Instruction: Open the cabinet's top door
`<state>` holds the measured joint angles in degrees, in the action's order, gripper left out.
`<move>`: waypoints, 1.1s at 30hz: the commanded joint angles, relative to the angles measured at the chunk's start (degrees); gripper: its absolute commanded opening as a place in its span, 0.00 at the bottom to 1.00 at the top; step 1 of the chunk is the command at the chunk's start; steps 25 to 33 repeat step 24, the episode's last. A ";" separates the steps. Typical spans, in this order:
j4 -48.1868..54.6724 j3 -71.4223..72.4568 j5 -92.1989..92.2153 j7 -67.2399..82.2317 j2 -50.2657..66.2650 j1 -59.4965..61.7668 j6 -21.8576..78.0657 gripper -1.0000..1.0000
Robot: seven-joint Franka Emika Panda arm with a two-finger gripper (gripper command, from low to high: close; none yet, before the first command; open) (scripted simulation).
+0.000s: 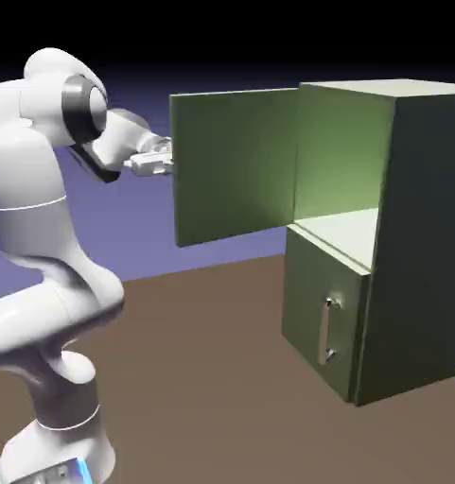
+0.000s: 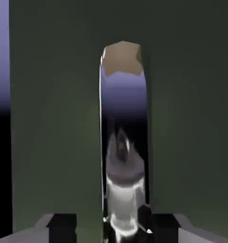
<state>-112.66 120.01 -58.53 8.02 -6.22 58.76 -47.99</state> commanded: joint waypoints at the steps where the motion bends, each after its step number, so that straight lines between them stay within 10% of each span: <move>1: -0.21 -2.75 -0.22 0.08 0.03 -2.41 -0.25 0.00; 11: -3.39 -23.27 0.32 2.59 -2.26 -21.11 -4.77 0.00; 21: 7.80 -13.02 11.95 11.15 -21.02 -2.11 -7.15 0.00; 22: 7.80 -13.02 11.95 11.15 -21.03 -2.11 -7.15 1.00; 33: 9.99 -11.91 12.74 12.23 -22.86 -0.66 -6.81 1.00</move>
